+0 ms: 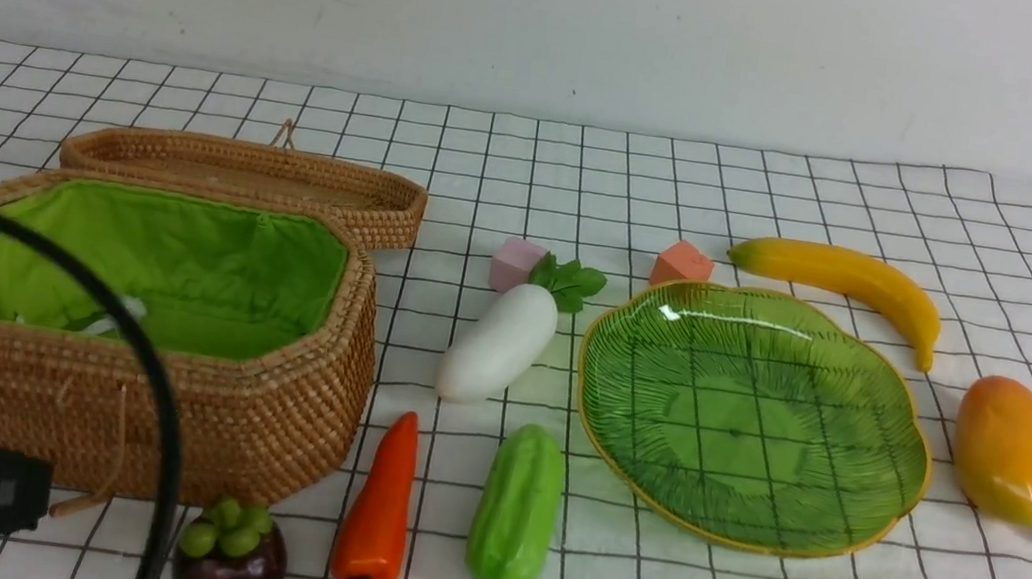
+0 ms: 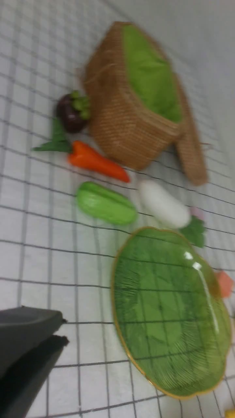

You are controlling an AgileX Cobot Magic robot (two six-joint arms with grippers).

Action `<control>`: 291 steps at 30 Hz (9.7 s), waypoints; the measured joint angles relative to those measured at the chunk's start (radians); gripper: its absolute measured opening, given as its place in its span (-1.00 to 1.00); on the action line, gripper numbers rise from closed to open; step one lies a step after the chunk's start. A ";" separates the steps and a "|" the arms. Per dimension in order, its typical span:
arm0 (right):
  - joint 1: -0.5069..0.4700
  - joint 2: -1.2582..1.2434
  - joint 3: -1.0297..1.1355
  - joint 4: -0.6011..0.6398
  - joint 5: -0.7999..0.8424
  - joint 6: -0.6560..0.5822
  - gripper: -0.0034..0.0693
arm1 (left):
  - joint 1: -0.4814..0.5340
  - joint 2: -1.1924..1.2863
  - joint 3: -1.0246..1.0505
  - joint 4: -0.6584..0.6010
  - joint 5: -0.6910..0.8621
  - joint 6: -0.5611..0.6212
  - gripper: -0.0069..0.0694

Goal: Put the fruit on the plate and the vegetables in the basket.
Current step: Grab a mangosteen with your left arm and put it on the plate on the right, then use the left arm to grab a carrot and put it into the left basket, then take a chayote with your left arm and place it on the basket on the left.

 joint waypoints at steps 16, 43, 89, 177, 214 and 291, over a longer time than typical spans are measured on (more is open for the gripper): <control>0.002 0.190 -0.521 0.141 0.380 -0.433 -0.75 | -0.360 0.364 -0.126 0.320 0.007 -0.162 -0.77; 0.003 0.190 -0.517 0.173 0.380 -0.459 -0.70 | -0.362 0.815 -0.130 0.609 -0.308 -0.464 0.55; 0.003 0.195 -0.508 -0.175 0.381 -0.043 -0.65 | -0.655 1.498 -1.236 0.095 -0.346 0.355 0.80; 0.003 0.192 -0.417 0.429 0.132 -0.705 -0.57 | -0.259 0.509 -0.525 0.615 0.244 0.768 0.18; 0.003 0.192 -0.417 0.426 0.208 -0.583 -0.53 | -0.286 0.571 -0.525 0.201 0.037 0.319 -0.83; 0.003 0.192 -0.417 0.420 0.278 -0.702 -0.48 | -0.119 0.704 -0.598 0.639 0.113 1.026 0.37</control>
